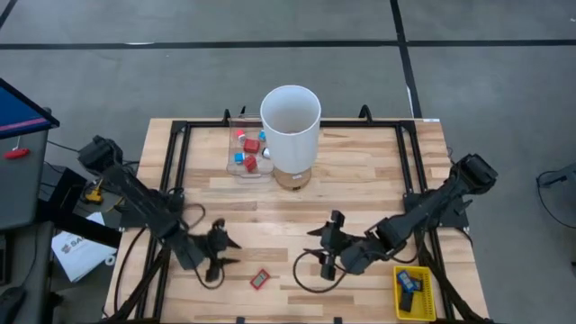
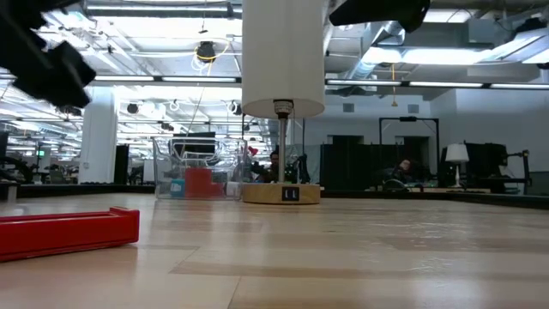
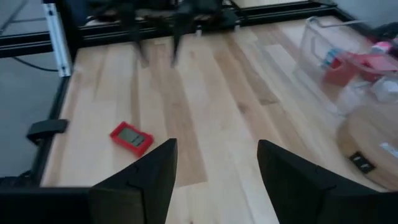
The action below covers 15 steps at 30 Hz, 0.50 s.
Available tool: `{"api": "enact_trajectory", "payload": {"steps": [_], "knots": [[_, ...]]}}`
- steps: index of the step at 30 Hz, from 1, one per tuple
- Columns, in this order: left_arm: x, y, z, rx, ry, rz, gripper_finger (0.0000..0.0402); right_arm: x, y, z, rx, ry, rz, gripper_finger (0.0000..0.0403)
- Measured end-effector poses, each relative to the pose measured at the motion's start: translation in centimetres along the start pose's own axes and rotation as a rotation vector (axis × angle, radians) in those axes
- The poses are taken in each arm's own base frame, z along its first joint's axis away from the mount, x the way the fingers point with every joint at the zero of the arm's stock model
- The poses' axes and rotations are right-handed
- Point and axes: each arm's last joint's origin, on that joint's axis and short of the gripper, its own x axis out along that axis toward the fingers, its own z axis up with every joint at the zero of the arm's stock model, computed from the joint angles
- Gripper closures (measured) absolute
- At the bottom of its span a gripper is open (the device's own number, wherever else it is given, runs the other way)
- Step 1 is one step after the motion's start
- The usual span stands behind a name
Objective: Pick & Place Office items
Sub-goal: Put the red digital timer into the yellow basket
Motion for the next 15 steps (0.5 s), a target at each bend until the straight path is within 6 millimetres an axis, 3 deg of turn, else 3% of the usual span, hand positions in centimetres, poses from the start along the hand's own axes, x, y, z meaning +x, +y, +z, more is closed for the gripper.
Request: {"api": "enact_trajectory", "payload": {"steps": [11,15], "knots": [[5.0,-7.2,-1.4,0.09,0.075,0.019,0.02,-0.9,0.6,-0.7,-0.028,-0.017,-0.061,0.0188],[6.5,-8.3,-1.9,0.023,0.114,0.053,0.0172,-0.8,0.4,-0.8,-0.044,-0.013,-0.087,0.0188]]}}
